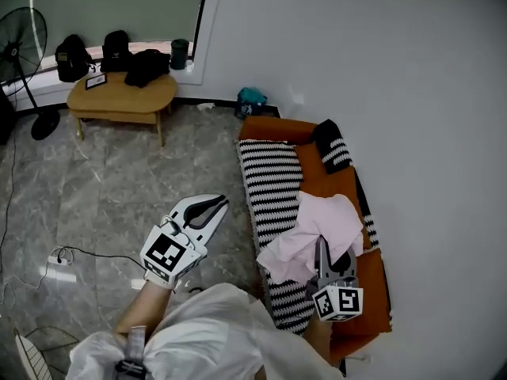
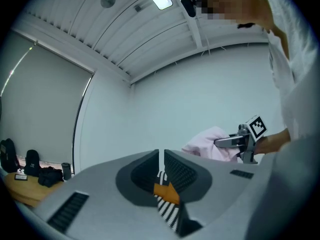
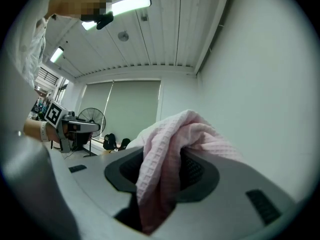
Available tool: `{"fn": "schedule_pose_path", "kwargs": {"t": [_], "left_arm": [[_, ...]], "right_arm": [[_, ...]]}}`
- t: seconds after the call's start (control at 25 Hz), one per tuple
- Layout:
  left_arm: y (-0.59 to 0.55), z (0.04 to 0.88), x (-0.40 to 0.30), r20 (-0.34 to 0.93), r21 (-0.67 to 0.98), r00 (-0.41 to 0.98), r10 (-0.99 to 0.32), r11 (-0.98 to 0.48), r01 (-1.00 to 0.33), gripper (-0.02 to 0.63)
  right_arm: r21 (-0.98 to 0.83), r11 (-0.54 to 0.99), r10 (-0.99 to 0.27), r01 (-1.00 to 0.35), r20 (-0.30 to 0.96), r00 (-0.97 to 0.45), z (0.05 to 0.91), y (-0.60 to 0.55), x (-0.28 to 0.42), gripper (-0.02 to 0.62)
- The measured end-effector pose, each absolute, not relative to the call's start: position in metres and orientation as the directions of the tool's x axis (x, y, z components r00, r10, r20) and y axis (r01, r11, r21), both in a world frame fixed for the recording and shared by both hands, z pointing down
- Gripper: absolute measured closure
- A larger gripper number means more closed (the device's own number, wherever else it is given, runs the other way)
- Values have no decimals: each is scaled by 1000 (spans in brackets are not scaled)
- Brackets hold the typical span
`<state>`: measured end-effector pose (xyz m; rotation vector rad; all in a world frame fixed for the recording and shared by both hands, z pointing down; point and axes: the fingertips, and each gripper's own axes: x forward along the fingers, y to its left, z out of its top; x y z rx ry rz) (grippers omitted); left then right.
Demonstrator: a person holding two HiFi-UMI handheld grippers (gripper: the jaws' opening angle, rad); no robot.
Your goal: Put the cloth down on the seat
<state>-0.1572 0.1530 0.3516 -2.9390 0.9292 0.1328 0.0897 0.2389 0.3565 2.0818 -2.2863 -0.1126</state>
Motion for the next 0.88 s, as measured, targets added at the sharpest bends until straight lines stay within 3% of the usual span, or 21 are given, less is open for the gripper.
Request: {"fn": "schedule_pose_path", "kwargs": {"t": [0.52,0.88], "left_arm": [[52,378,-174,-51,41,751,-658,-753,-657,563],[-42,357,-94,-32,-11,745,-666,-745,-666,563]], "right_arm": [[52,165,-985,-985,47,-163,382,114,102,425],[27,248,-968,-968,48,-246,385,9,156,425]]}}
